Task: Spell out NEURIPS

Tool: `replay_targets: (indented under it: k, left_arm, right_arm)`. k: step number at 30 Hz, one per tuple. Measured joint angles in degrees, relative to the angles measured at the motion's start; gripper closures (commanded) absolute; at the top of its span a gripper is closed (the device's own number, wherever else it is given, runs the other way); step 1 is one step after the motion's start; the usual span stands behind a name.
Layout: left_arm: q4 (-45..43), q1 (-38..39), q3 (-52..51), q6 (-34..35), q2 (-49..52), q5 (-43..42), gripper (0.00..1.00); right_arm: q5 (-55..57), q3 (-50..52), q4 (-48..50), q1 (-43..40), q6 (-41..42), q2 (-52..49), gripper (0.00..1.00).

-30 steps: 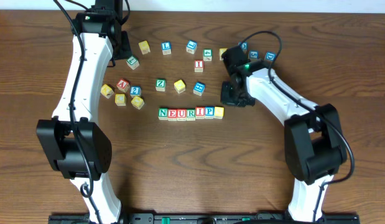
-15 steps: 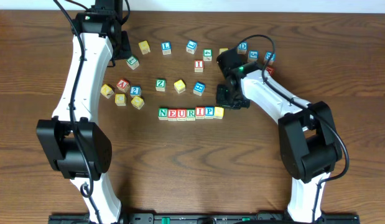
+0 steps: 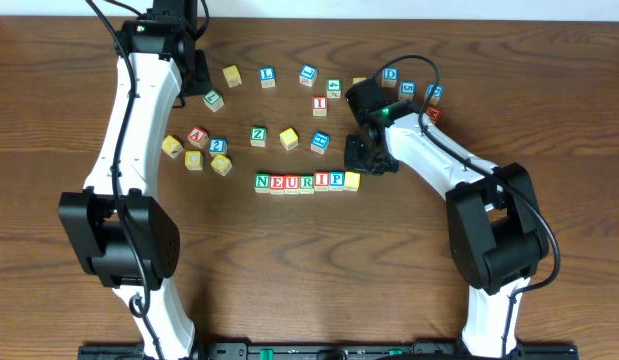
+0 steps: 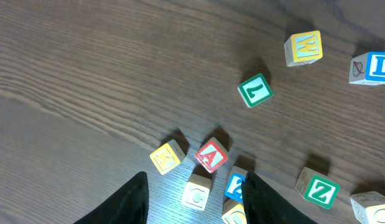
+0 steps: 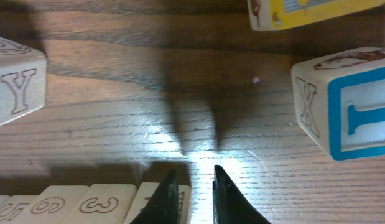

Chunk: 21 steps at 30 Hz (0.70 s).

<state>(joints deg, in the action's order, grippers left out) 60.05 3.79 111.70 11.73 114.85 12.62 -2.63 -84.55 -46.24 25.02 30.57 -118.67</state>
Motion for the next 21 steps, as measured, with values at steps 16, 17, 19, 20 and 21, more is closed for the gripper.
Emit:
replay_targets:
  k: [16,17,19,20,21]
  left_arm:
    - [0.0,0.0,0.0,0.0,0.0,0.0,0.52]
    - [0.0,0.0,0.0,0.0,0.0,0.0,0.52]
    - [0.0,0.0,0.0,0.0,0.0,0.0,0.52]
    - [0.0,0.0,0.0,0.0,0.0,0.0,0.52]
    - [0.0,0.0,0.0,0.0,0.0,0.0,0.52]
  right_arm:
    - [0.3,0.0,-3.7,-1.2,2.2,0.0,0.99]
    - [0.4,0.0,-3.9,-1.2,2.3,0.0,0.99]
    - [0.4,0.0,-4.0,-1.0,2.3,0.0,0.98]
    - [0.4,0.0,-4.0,-0.9,2.3,0.0,0.98]
    - [0.4,0.0,-4.0,-0.9,2.3,0.0,0.98]
